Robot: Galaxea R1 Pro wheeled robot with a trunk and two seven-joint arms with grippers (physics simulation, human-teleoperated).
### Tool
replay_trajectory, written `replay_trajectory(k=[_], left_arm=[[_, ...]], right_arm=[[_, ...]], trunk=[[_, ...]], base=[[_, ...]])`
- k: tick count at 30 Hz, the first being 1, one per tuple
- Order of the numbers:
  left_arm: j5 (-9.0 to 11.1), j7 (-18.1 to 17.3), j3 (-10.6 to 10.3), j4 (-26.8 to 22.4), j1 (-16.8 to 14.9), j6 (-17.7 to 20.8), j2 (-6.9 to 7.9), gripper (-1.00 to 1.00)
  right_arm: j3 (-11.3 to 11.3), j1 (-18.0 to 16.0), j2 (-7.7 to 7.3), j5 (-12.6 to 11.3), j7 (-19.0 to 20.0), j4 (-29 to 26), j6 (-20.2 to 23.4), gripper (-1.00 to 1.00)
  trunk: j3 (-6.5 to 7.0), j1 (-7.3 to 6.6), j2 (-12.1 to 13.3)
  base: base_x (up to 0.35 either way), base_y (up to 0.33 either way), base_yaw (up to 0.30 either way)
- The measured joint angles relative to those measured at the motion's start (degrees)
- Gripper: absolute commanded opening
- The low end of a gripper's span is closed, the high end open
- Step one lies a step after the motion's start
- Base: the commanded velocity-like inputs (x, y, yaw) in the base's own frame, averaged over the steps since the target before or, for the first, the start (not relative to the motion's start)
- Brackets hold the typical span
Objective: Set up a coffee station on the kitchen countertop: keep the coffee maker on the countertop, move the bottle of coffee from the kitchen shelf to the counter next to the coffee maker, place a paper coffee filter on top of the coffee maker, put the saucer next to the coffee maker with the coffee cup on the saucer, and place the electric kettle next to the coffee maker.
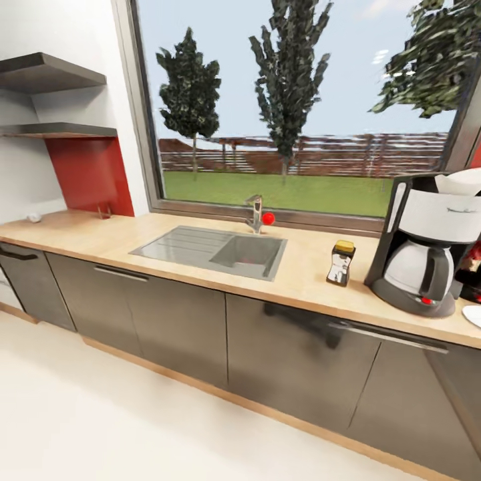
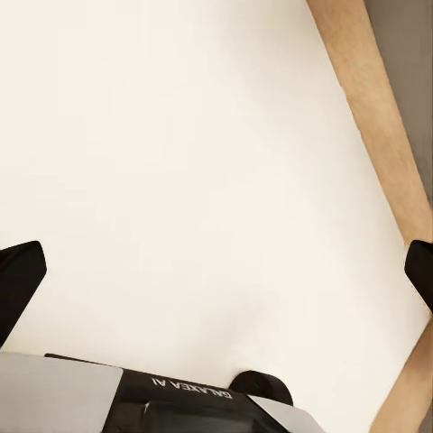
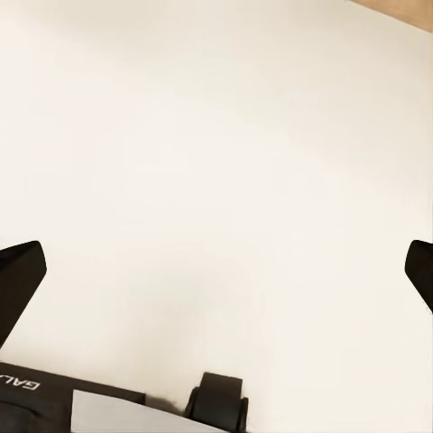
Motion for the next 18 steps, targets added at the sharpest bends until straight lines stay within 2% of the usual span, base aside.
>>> replay_trajectory(k=[2,10,18], left_arm=[[0.0,0.0,0.0,0.0,0.0,0.0,0.0,1.0],[0.0,0.0,0.0,0.0,0.0,0.0,0.0,1.0],[0.0,0.0,0.0,0.0,0.0,0.0,0.0,1.0]], right_arm=[[0.2,0.0,0.05,0.0,-1.3,0.0,0.0,1.0],[0.3,0.0,0.08,0.0,-2.2,0.1,0.0,1.0],[0.3,0.0,0.11,0.0,-2.2,0.1,0.1,1.0]], trunk=[[0.0,0.01,0.0],[0.0,0.01,0.0],[0.0,-0.01,0.0]], base=[[0.04,0.018,0.262],[0.012,0.006,0.261],[0.174,0.15,0.145]])
